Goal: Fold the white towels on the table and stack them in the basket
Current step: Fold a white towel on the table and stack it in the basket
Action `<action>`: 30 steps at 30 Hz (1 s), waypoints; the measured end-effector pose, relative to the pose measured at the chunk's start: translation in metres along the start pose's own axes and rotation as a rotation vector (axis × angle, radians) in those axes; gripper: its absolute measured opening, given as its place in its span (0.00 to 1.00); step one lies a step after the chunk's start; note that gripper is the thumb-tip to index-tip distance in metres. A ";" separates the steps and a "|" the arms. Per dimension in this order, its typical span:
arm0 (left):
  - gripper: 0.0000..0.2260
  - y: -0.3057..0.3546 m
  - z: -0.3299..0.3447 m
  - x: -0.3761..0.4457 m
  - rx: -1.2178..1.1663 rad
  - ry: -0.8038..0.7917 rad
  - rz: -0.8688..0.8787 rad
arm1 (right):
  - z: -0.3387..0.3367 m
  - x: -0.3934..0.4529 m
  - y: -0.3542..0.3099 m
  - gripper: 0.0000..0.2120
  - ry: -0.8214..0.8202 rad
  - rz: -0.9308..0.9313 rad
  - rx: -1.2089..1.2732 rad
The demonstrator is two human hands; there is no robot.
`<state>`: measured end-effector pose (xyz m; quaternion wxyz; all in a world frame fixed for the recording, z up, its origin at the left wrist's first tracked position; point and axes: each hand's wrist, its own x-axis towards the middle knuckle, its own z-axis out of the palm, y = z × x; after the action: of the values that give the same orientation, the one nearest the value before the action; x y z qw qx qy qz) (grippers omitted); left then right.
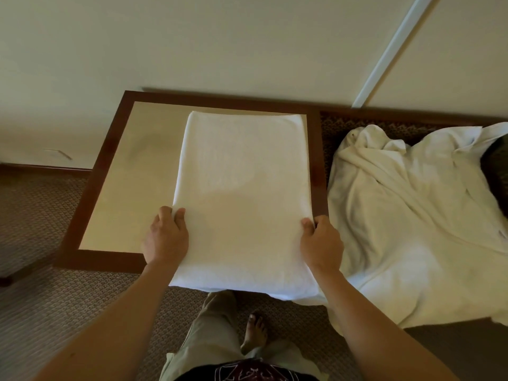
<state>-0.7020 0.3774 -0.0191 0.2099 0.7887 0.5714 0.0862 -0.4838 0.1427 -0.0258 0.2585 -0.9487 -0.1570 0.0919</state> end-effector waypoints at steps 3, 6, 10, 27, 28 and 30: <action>0.12 0.001 -0.002 -0.006 -0.037 0.051 -0.026 | -0.003 -0.007 -0.001 0.09 0.049 0.042 0.081; 0.15 0.010 0.000 -0.017 0.085 0.149 0.085 | 0.001 -0.024 -0.012 0.19 0.179 -0.080 -0.079; 0.24 0.055 0.027 -0.043 0.202 -0.185 0.557 | 0.032 -0.049 -0.048 0.28 -0.161 -0.481 -0.214; 0.27 0.005 0.034 -0.104 0.357 -0.309 0.673 | 0.025 -0.108 -0.008 0.30 -0.287 -0.588 -0.386; 0.28 -0.005 0.032 -0.104 0.378 -0.312 0.641 | 0.022 -0.106 0.005 0.30 -0.300 -0.571 -0.400; 0.29 -0.034 0.019 -0.099 0.406 -0.279 0.529 | 0.007 -0.098 0.036 0.29 -0.277 -0.482 -0.434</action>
<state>-0.7569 0.2888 -0.0409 0.0954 0.9391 0.3187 -0.0862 -0.5680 0.0832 -0.0413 0.0415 -0.8959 -0.4256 0.1206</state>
